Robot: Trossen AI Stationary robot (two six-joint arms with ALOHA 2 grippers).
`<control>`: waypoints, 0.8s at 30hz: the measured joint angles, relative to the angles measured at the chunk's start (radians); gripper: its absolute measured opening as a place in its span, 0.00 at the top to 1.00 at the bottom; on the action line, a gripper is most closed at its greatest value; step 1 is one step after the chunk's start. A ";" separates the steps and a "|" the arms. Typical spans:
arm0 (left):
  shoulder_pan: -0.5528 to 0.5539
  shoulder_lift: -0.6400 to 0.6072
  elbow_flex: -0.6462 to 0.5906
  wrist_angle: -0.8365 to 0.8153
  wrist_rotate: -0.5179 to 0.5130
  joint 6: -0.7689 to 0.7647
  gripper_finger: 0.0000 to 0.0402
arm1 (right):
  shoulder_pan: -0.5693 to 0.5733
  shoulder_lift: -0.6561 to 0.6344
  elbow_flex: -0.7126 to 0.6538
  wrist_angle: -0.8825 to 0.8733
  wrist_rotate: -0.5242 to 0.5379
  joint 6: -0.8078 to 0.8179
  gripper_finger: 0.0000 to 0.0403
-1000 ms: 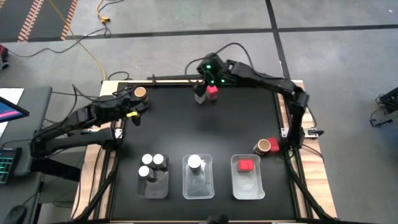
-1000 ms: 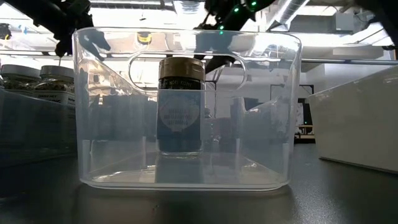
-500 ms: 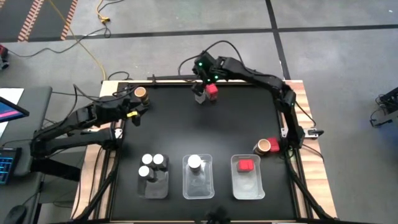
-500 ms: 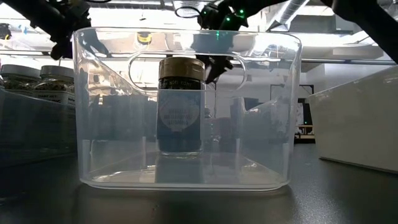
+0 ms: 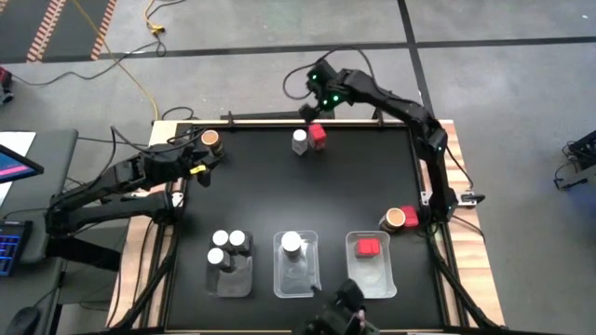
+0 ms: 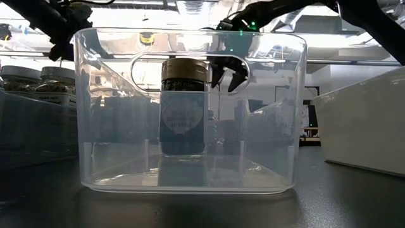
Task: Sort spices by type
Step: Put the top red seasoning can into the white bin
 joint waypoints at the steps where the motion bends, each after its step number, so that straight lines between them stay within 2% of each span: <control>1: 0.000 0.000 0.000 0.000 0.000 0.000 0.37 | -0.011 0.000 0.000 0.010 0.000 0.033 0.04; 5: 0.000 0.000 0.000 0.000 -0.008 0.000 0.37 | -0.041 0.000 0.000 -0.005 0.001 0.128 0.07; 13: 0.000 0.001 0.000 0.000 -0.029 -0.001 0.37 | -0.043 0.003 -0.045 -0.030 -0.001 0.115 0.07; 24: 0.000 0.045 0.000 0.003 -0.034 0.000 0.37 | -0.016 0.000 -0.173 0.051 -0.003 0.123 0.08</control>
